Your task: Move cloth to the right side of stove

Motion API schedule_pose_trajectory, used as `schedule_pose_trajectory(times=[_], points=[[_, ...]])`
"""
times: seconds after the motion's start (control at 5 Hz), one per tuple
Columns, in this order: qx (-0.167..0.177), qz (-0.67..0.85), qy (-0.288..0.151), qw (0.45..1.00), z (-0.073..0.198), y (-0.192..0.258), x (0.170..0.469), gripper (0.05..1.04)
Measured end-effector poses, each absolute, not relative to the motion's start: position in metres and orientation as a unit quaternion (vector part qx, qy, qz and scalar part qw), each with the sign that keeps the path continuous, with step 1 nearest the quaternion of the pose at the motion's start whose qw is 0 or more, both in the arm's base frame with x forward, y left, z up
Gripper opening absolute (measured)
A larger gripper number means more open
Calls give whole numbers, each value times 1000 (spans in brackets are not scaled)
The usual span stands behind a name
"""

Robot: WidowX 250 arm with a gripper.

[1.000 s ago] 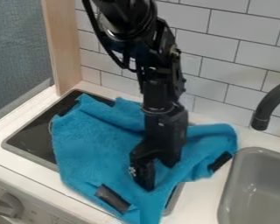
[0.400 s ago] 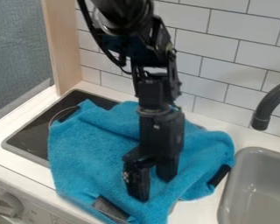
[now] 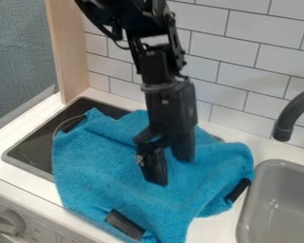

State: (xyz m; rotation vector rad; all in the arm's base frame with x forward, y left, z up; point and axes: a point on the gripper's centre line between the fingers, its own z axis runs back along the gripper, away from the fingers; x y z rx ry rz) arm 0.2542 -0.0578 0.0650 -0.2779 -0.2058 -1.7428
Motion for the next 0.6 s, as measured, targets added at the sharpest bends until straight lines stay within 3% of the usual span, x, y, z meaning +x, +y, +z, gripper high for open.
schedule_pose_trajectory(times=[0.6], points=[[-83, -739, -176, 645, 124, -40, 253, 999]])
